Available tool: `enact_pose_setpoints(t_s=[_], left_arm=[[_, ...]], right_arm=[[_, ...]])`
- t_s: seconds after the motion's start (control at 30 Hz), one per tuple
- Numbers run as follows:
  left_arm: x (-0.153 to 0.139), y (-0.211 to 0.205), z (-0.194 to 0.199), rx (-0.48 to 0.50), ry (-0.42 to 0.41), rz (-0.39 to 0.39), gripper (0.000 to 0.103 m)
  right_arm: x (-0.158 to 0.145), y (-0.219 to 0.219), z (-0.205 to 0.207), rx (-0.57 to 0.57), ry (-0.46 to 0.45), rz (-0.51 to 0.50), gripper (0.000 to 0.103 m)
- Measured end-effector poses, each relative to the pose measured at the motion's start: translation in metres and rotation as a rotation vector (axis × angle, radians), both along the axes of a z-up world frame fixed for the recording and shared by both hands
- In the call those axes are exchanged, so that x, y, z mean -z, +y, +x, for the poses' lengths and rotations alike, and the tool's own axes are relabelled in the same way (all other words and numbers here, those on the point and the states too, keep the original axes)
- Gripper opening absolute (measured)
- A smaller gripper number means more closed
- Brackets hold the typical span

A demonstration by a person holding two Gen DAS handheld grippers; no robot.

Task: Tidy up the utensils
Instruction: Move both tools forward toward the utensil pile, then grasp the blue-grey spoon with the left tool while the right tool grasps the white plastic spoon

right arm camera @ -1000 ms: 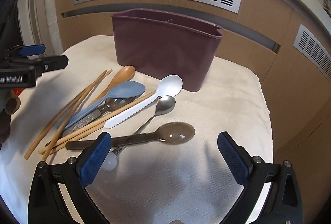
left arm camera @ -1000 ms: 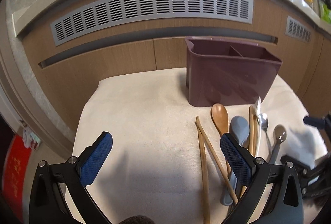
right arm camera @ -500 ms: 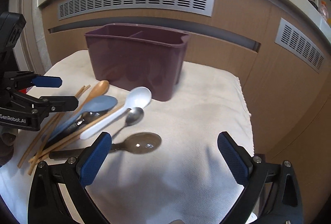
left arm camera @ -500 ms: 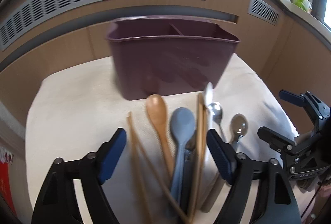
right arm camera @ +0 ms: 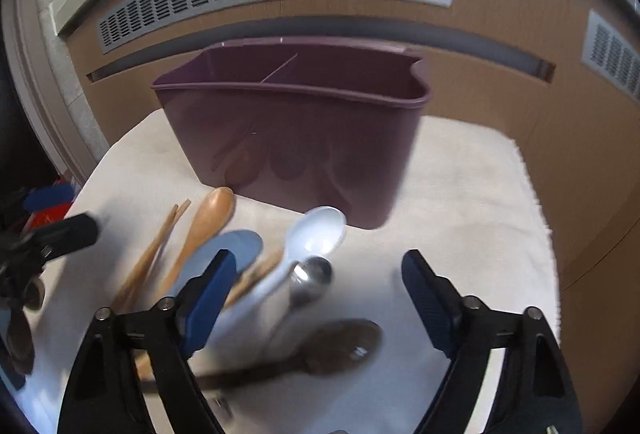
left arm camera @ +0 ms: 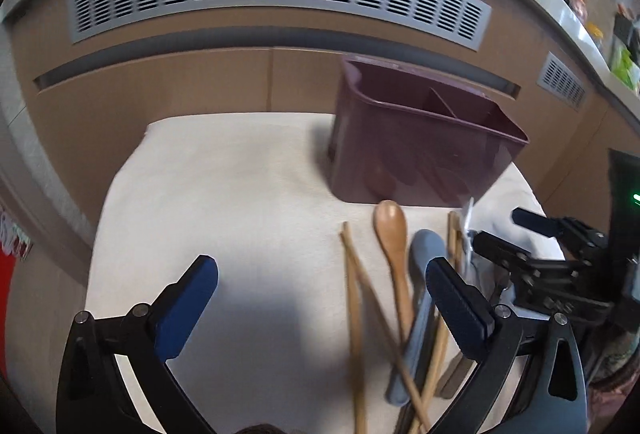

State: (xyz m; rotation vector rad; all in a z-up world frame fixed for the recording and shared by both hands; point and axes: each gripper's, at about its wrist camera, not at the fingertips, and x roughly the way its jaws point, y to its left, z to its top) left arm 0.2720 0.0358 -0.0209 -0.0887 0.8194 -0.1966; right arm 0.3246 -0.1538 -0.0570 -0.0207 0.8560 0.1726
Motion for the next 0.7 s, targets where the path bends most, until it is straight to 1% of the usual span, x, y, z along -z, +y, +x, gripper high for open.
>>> enact_pose_setpoints(t_s=[0.03, 0.13, 0.17, 0.2, 0.23, 0.3, 0.33, 0.37, 0.4, 0.43, 0.5, 0.6, 0.63, 0.7], left_arm=[[0.000, 0.007, -0.003, -0.019, -0.004, -0.006, 0.103], [0.003, 0.022, -0.010, -0.061, -0.044, 0.008, 0.103], [0.005, 0.024, -0.011, -0.061, -0.047, 0.011, 0.103], [0.008, 0.025, -0.010, -0.050, -0.034, 0.016, 0.103], [0.010, 0.025, -0.010, -0.039, -0.022, 0.023, 0.103], [0.014, 0.024, -0.010, -0.023, -0.019, 0.023, 0.103], [0.015, 0.022, -0.011, -0.004, -0.022, 0.018, 0.103], [0.016, 0.017, -0.012, 0.023, -0.025, 0.014, 0.103], [0.017, 0.014, -0.013, 0.043, -0.029, 0.008, 0.103], [0.017, 0.009, -0.014, 0.068, -0.034, 0.007, 0.103], [0.017, -0.001, -0.014, 0.089, -0.035, 0.016, 0.103], [0.016, -0.019, -0.008, 0.116, -0.002, 0.041, 0.103], [0.016, -0.026, -0.007, 0.132, 0.009, 0.047, 0.103], [0.017, -0.042, -0.003, 0.195, 0.048, 0.040, 0.103]], right_arm=[[0.004, 0.004, 0.007, 0.009, 0.020, 0.000, 0.068], [0.013, 0.013, 0.019, 0.024, 0.041, -0.024, 0.065], [0.014, 0.015, 0.021, 0.025, 0.040, -0.036, 0.064], [0.016, 0.016, 0.022, 0.021, 0.043, -0.041, 0.061], [0.017, 0.016, 0.024, 0.010, 0.058, -0.039, 0.048], [0.018, 0.016, 0.025, -0.009, 0.078, -0.041, 0.031], [0.015, 0.014, 0.023, -0.021, 0.076, -0.048, 0.027], [0.012, 0.012, 0.020, -0.028, 0.071, -0.051, 0.024], [0.009, 0.009, 0.016, -0.035, 0.066, -0.053, 0.018], [0.005, 0.006, 0.011, -0.042, 0.063, -0.052, 0.015], [-0.001, -0.004, 0.002, -0.048, 0.059, -0.051, 0.012], [-0.005, -0.022, -0.010, -0.038, 0.065, -0.039, 0.011], [-0.006, -0.027, -0.014, -0.032, 0.067, -0.031, 0.011], [-0.007, -0.041, -0.023, -0.010, 0.061, -0.028, 0.011]])
